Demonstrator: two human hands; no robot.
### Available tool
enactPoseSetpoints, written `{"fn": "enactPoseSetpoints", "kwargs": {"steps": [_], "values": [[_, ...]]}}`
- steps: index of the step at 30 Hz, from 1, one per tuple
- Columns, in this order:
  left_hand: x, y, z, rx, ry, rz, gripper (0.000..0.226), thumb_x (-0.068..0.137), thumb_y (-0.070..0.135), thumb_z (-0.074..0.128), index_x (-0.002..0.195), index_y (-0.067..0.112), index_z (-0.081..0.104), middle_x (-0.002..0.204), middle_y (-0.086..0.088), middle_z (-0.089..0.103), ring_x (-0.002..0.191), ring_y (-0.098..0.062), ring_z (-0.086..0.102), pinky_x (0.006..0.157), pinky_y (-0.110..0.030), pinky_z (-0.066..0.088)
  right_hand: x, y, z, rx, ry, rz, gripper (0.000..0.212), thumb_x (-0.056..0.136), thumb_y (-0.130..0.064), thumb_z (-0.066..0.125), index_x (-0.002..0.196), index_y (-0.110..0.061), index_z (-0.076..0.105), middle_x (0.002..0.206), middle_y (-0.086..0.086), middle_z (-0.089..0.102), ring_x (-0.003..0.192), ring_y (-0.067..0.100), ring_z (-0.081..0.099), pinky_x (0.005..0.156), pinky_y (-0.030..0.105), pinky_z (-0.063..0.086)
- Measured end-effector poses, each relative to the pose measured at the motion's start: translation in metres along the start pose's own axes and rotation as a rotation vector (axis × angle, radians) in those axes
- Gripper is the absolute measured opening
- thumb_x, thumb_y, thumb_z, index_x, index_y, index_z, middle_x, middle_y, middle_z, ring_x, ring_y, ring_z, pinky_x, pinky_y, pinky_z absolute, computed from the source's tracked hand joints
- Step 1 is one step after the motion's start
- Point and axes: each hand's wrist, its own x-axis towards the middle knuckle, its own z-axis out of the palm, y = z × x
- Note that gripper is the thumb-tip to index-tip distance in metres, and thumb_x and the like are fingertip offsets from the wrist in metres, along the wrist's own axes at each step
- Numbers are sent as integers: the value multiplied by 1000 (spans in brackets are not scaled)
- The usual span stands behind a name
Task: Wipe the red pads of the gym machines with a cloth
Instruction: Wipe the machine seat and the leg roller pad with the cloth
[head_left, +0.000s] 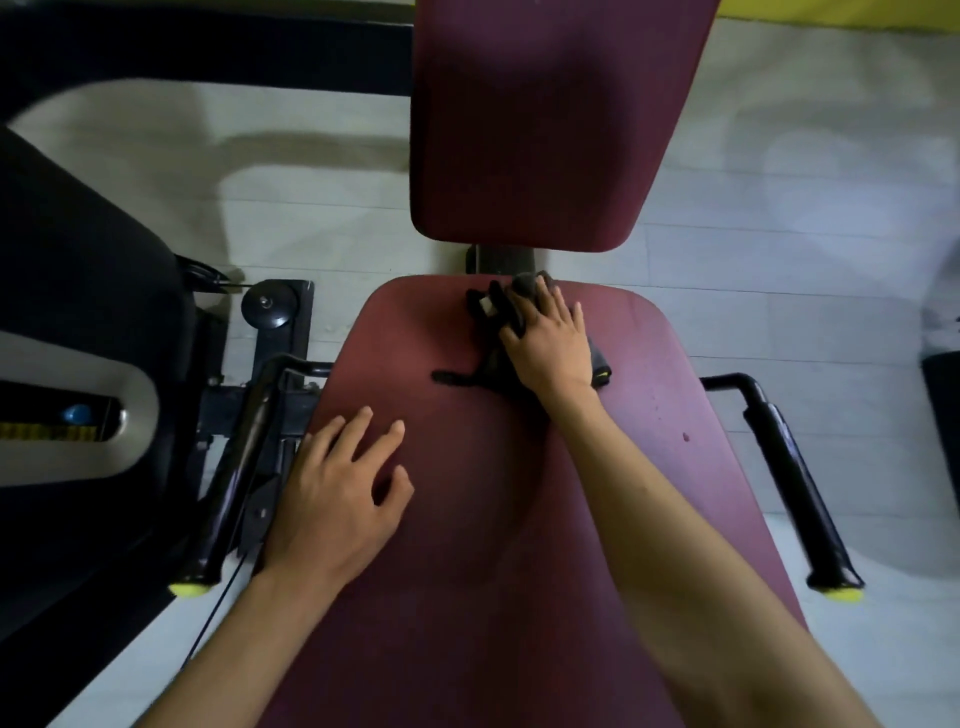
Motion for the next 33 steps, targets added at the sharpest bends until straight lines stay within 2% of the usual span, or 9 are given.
{"fn": "enactPoseSetpoints", "kwargs": {"steps": [5,8,10,12,15,17,19,23,33], "values": [[10,1,-12,56,-52,8,55,101,54,33,138,28,64,146,-9,55,132,-35,49,105,-51,45,-133,10,-3,2,47,-24,58,95,-42,52,151,-30,45,169,2,23,157,25,16,128,46,9],[15,18,-20,177,-33,2,55,100,58,32,124,25,70,131,-9,63,119,-37,56,99,-54,43,-229,19,-3,-22,63,3,61,92,-47,43,152,-34,43,170,-3,19,158,22,13,128,46,10],[12,37,-22,226,14,64,61,97,57,27,120,20,69,125,-9,64,118,-36,56,103,-56,41,-289,25,-3,-50,71,27,63,91,-48,41,154,-38,40,170,-5,17,158,19,9,128,46,13],[8,59,-21,200,12,107,58,99,57,26,130,23,62,134,-6,60,128,-33,50,108,-58,38,-340,31,-3,-65,96,47,65,91,-46,44,155,-39,38,170,-6,16,158,18,10,126,47,17],[2,85,-9,114,-144,93,58,99,66,27,151,43,39,159,-1,38,148,-33,30,116,-63,26,-373,33,-1,-85,128,109,59,98,-50,40,156,-42,36,170,-6,17,158,18,13,126,49,18],[-3,89,5,80,-238,62,62,97,72,23,156,51,24,168,2,21,155,-34,15,118,-68,18,-363,31,-2,-102,129,171,56,104,-63,28,156,-45,32,171,-6,15,158,17,9,128,47,13],[-8,87,17,97,-238,70,62,97,70,19,157,52,18,171,2,12,156,-35,6,118,-70,12,-338,30,-5,-113,117,202,62,101,-74,24,157,-47,29,171,-6,12,159,16,5,128,46,8],[-11,85,21,77,-183,53,61,96,62,14,156,53,21,170,2,15,157,-34,10,119,-69,14,-263,38,-11,-119,105,204,65,100,-76,16,158,-48,25,171,-3,9,159,18,2,129,46,6],[-9,90,27,63,-148,12,59,93,61,24,152,59,24,169,8,18,157,-28,14,121,-66,15,0,69,-29,-24,66,203,59,101,-68,23,156,-46,32,170,3,19,158,26,9,126,54,6]]}}
